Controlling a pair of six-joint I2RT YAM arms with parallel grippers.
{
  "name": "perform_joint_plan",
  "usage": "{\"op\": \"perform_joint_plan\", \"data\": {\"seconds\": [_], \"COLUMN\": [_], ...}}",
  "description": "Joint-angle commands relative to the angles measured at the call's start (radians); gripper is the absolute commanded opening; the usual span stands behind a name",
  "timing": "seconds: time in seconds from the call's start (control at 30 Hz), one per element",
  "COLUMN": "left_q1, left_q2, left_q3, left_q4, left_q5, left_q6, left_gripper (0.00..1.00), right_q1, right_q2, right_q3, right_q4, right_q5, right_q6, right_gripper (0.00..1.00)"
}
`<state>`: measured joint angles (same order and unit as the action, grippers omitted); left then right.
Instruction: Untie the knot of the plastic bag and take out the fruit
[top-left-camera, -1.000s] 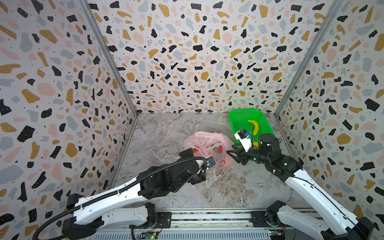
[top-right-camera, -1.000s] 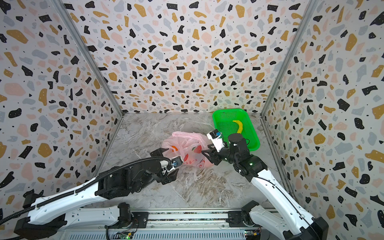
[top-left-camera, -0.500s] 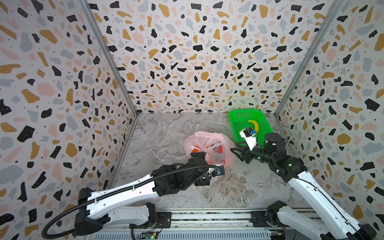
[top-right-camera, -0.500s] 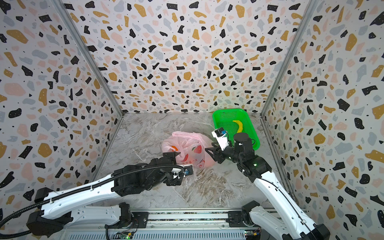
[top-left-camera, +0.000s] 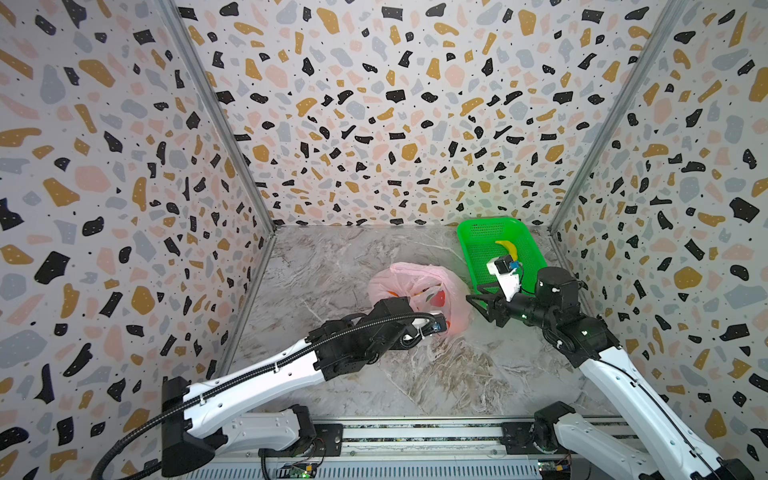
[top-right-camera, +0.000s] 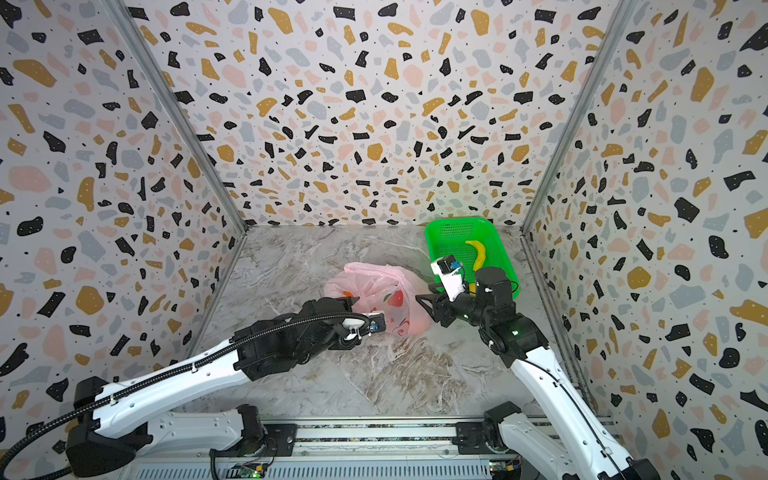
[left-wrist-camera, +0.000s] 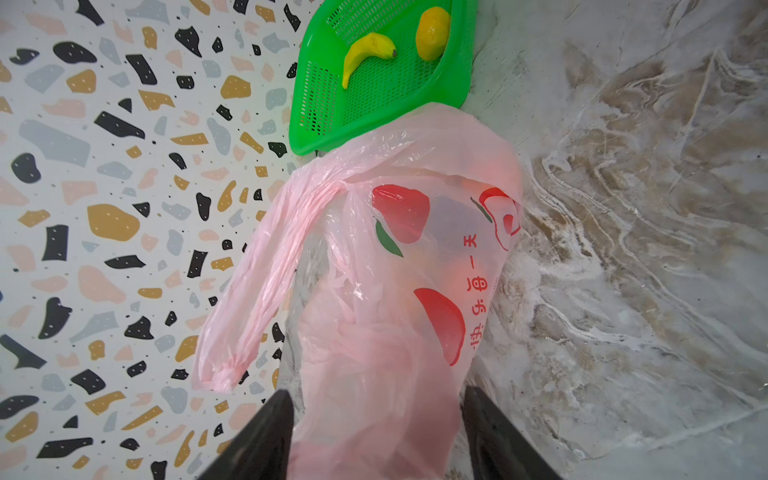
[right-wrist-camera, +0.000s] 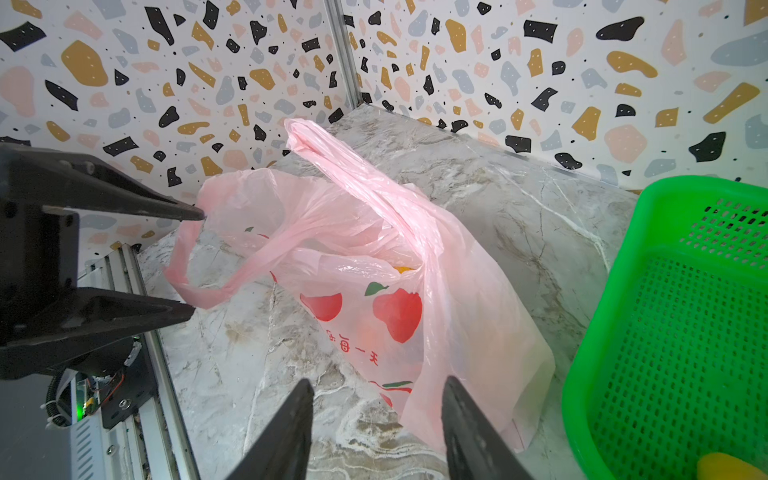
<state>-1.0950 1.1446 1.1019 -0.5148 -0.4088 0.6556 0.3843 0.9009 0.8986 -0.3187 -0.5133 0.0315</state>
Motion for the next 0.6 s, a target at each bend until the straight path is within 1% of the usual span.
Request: {"op": "perform_joint_plan", "data": {"seconds": [0.0,0.13,0.2,0.23,0.27,0.3,0.33,0.37,0.47,0.57], "left_q1": [0.003,0.003,0.003,0.003,0.003,0.003,0.004,0.006,0.015,0.033], "left_q2": [-0.004,-0.005,-0.003,-0.003,-0.002,0.0,0.0,0.0,-0.003,-0.022], "left_q3": [0.005,-0.007,-0.014,-0.015,-0.012,-0.006,-0.002,0.002,0.015,0.034], "left_q4": [0.044,0.048,0.059,0.066,0.07,0.074,0.083,0.092,0.115,0.131], "left_q5": [0.019,0.026,0.009,-0.002,-0.013,-0.021,-0.033,-0.047,-0.073,-0.078], "left_q6": [0.016,0.013,0.013,0.015,0.015,0.012,0.005,-0.006,-0.046,-0.128], "left_gripper": [0.55,0.44,0.37,0.32,0.26,0.17,0.02,0.0,0.0,0.0], "right_q1": [-0.014,-0.033,-0.039,-0.041,-0.041,-0.041,-0.041,-0.041,-0.041,-0.032], "right_q2": [-0.019,-0.02,-0.023,-0.023,-0.025,-0.025,-0.024,-0.022,-0.013,-0.003], "right_q3": [-0.003,-0.004,-0.006,-0.008,-0.01,-0.012,-0.015,-0.019,-0.024,-0.02], "right_q4": [0.027,0.033,0.039,0.042,0.045,0.051,0.055,0.059,0.075,0.095], "right_q5": [-0.03,-0.042,-0.045,-0.047,-0.049,-0.052,-0.059,-0.067,-0.103,-0.146], "right_q6": [-0.003,0.001,0.005,0.008,0.011,0.014,0.02,0.023,0.038,0.056], "right_gripper": [0.51,0.51,0.51,0.51,0.51,0.51,0.51,0.51,0.52,0.51]}}
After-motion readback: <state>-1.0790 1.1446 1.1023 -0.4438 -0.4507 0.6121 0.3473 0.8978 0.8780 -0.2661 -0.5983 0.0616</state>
